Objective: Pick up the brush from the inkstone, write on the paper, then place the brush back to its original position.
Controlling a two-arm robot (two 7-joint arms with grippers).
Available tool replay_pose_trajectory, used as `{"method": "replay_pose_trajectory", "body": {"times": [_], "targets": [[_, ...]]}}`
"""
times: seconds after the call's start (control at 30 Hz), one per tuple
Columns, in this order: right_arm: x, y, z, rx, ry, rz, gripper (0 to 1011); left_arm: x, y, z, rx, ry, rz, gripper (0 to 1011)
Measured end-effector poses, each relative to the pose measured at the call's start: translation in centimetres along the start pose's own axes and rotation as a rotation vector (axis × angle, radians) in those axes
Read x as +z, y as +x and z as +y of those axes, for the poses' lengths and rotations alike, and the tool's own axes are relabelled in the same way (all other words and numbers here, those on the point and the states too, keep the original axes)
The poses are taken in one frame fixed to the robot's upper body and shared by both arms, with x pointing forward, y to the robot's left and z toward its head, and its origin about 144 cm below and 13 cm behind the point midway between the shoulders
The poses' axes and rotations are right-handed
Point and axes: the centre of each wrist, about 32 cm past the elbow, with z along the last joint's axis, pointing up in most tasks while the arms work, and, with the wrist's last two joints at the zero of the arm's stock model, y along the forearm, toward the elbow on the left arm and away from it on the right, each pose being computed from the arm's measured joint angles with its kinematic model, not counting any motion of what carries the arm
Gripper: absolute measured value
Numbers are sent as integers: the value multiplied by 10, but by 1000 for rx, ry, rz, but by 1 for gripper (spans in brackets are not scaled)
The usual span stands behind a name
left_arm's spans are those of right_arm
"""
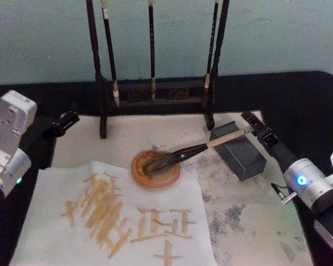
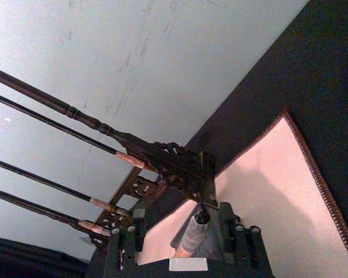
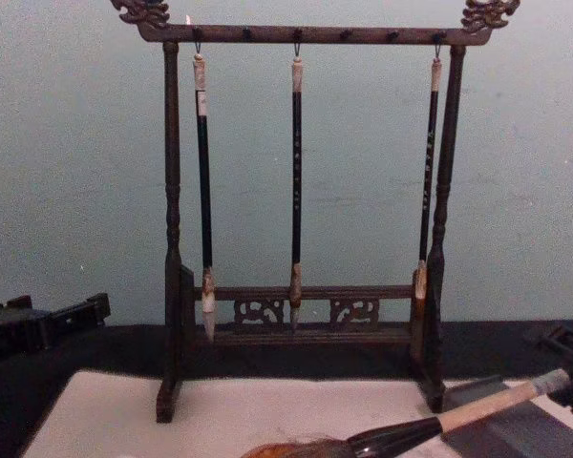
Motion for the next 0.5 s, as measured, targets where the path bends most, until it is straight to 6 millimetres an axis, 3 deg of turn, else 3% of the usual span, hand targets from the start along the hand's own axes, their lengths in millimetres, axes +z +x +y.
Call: {"method": "replay_pose_trajectory", "body": {"times": [0.13, 0.5], "targets": [[0, 0, 0, 0, 0, 0, 727, 0, 0, 0, 0, 0, 0, 1002], [0, 0, 0, -1, 0, 1, 346, 0, 0, 0, 0, 0, 0, 1002]]}}
